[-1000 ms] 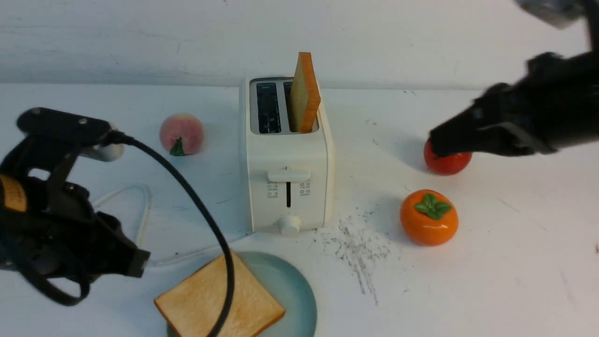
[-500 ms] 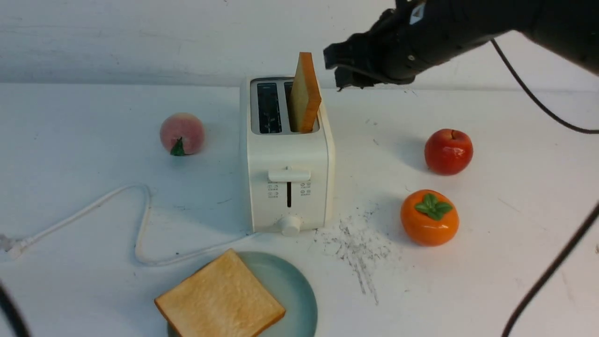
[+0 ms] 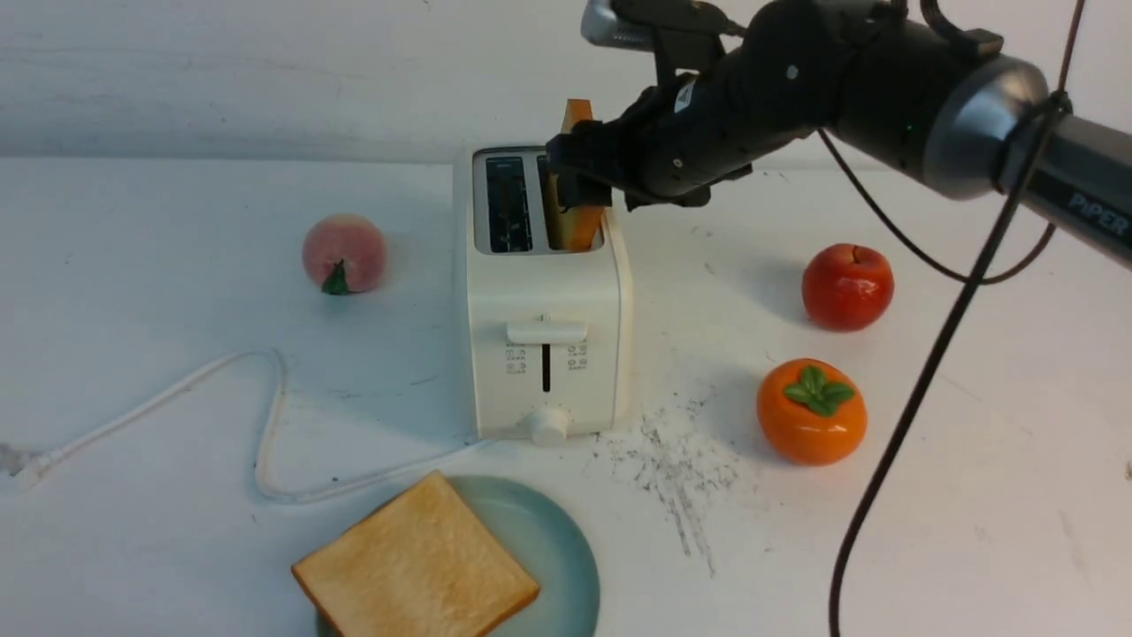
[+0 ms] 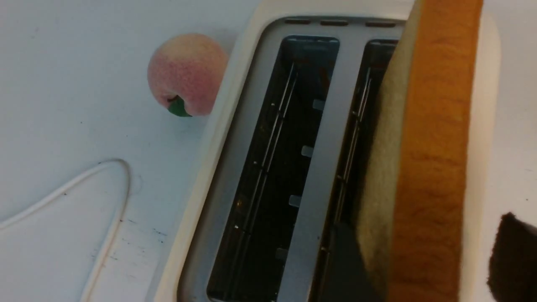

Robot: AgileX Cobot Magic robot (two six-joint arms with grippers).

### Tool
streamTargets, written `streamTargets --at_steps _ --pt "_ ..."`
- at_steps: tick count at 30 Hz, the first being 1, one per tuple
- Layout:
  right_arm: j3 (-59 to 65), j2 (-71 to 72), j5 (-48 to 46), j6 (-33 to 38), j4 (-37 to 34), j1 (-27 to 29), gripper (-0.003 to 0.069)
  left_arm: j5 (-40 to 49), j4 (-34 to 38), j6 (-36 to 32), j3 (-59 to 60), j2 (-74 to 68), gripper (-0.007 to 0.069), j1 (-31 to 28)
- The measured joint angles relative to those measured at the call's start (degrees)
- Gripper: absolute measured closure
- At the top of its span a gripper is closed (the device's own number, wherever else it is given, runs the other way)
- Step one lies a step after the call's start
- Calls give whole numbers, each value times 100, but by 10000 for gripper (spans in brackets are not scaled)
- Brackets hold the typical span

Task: Take toasted bread from bread machine on white table place on plate.
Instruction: 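Grasp the toast slice in the toaster and pull it up out of the slot with the right gripper, then place the held slice of bread on top of the slice on the plate with the right gripper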

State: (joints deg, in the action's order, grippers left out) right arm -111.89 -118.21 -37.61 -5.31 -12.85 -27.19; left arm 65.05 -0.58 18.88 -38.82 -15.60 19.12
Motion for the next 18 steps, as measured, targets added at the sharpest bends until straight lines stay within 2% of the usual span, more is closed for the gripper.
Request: streamTargets --at_steps 1,2,3,4,9,13,16,17,18 --pt "0 1 -1 0 0 0 291 0 -6 -4 -1 0 638 0" --pt "0 52 -1 0 0 0 442 -5 -53 2 20 6 638 0" --pt "0 122 -13 -15 -9 -7 543 -19 -90 2 57 6 638 0" --pt "0 234 -26 -20 -3 -20 565 -27 -102 2 81 6 638 0" --pt "0 1050 -143 -14 -93 -20 545 -47 -113 8 263 6 638 0" --pt "-38 1902 -601 318 -460 -20 545 -102 -113 14 367 6 638 0" --pt "-70 2421 -1687 949 -1176 -20 545 -373 -118 14 394 6 638 0" --pt "-70 2439 -1761 991 -1176 -20 545 -396 -118 14 394 6 638 0" --pt "-70 2506 -2326 1275 -1551 -14 545 -556 -140 14 394 6 638 0"
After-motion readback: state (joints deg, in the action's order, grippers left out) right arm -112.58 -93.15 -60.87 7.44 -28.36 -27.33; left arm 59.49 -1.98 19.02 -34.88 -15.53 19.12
